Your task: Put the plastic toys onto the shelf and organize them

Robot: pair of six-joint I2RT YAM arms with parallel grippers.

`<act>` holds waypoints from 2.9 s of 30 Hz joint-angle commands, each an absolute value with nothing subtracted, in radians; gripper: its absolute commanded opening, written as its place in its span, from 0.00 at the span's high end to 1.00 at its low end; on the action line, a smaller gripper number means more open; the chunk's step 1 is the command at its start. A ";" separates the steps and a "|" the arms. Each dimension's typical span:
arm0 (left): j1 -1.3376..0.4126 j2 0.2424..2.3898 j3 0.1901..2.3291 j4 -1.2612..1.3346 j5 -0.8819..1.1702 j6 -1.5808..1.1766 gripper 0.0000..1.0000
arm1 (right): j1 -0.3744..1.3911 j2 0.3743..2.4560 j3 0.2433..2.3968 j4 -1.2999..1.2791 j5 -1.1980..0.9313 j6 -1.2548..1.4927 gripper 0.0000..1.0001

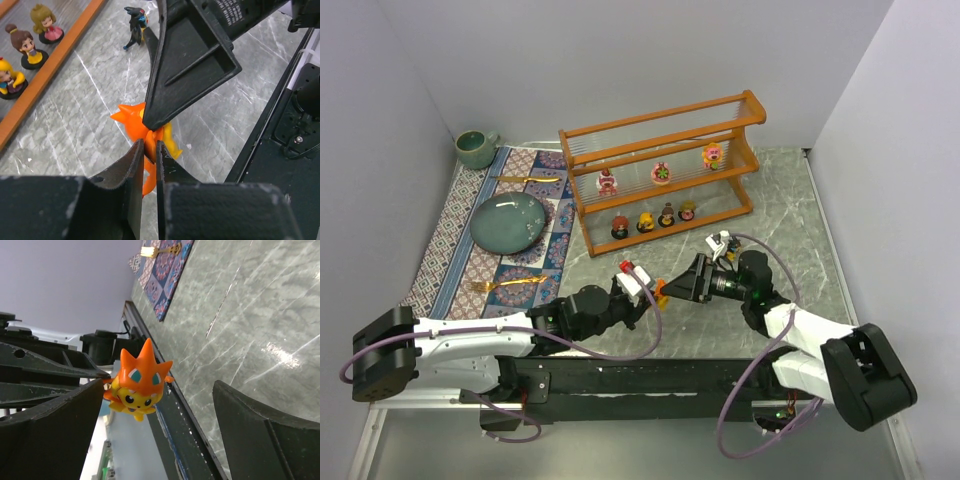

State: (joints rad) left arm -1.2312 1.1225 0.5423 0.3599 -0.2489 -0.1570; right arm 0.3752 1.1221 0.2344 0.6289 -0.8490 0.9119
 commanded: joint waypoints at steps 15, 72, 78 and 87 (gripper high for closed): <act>-1.246 1.129 0.523 0.459 -0.258 -0.124 0.88 | 0.405 1.082 0.291 0.692 -0.850 0.870 0.90; -0.325 0.853 0.960 -0.356 -0.062 -0.505 0.03 | 0.494 1.242 1.218 0.075 0.014 -0.262 1.00; -0.249 0.818 0.913 -0.337 -0.109 -0.474 0.03 | 0.446 1.411 1.428 0.057 0.014 -0.339 1.00; -0.232 0.816 0.881 -0.311 -0.179 -0.457 0.03 | 0.408 1.624 1.657 0.049 0.032 -0.434 1.00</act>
